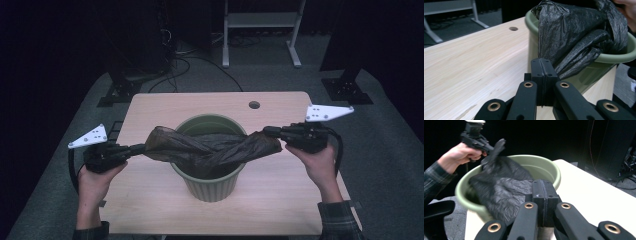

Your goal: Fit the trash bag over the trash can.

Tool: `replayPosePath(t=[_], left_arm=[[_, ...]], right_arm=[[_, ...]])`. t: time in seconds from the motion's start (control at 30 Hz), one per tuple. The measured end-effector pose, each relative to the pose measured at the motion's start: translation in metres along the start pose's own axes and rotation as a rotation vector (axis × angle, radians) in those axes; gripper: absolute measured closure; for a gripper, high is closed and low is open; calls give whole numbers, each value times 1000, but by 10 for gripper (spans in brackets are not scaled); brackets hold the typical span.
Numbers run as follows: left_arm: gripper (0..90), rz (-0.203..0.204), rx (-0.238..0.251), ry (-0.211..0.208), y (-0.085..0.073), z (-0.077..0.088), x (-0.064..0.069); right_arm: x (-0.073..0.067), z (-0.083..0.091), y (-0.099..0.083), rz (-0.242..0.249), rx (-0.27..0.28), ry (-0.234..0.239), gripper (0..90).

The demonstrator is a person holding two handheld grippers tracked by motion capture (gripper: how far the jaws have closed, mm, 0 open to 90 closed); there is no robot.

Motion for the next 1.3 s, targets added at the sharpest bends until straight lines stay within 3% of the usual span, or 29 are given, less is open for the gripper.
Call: replayPosePath(t=[0.17, 0.27, 0.4, 0.5, 0.6, 0.63, 0.67, 0.77, 0.83, 1.0, 1.17, 1.3], left_arm=[[900, 21, 17, 36, -6, 11, -6], [900, 32, 22, 49, -10, 16, -9], [900, 40, 23, 73, -13, 23, -12], [900, 49, 35, 96, -15, 29, -14], [900, 39, 33, 85, -15, 29, -14], [898, 32, 48, 73, -14, 29, -12], [817, 31, 65, 59, -12, 29, -10], [658, 5, 106, 52, -1, 32, -2], [580, -21, 129, 36, 8, 34, 5], [415, -87, 169, 46, 35, 37, 21], [380, -141, 180, 35, 54, 31, 34], [381, -170, 171, 11, 66, 17, 41]], right_arm=[[-7, 23, -14, 7, 15, -14, 898], [-7, 28, -26, -9, 0, -14, 899], [-7, 23, -38, -17, -36, -11, 899], [-8, 13, -47, -9, -92, -6, 899], [-8, 0, -58, 0, -189, -21, 898], [-8, -1, -60, 2, -198, -21, 897], [-8, -2, -60, -3, -198, -14, 873], [-9, 4, -48, 3, -145, -14, 706], [-11, 8, -36, 9, -119, -19, 658], [-14, 13, -11, 45, -80, -48, 548], [-16, 6, 6, 62, -46, -31, 530], [-20, -11, 15, 78, -57, -5, 534]])
Point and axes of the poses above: each handheld gripper's, and its own axes: z roughly backward along the jaws, y roughly out of its top, x roughly to its right, the point moved 3 cm from there along -z, roughly forward along the jaws, and after that the axes turned 1 degree about y, right-handed, at the moved point
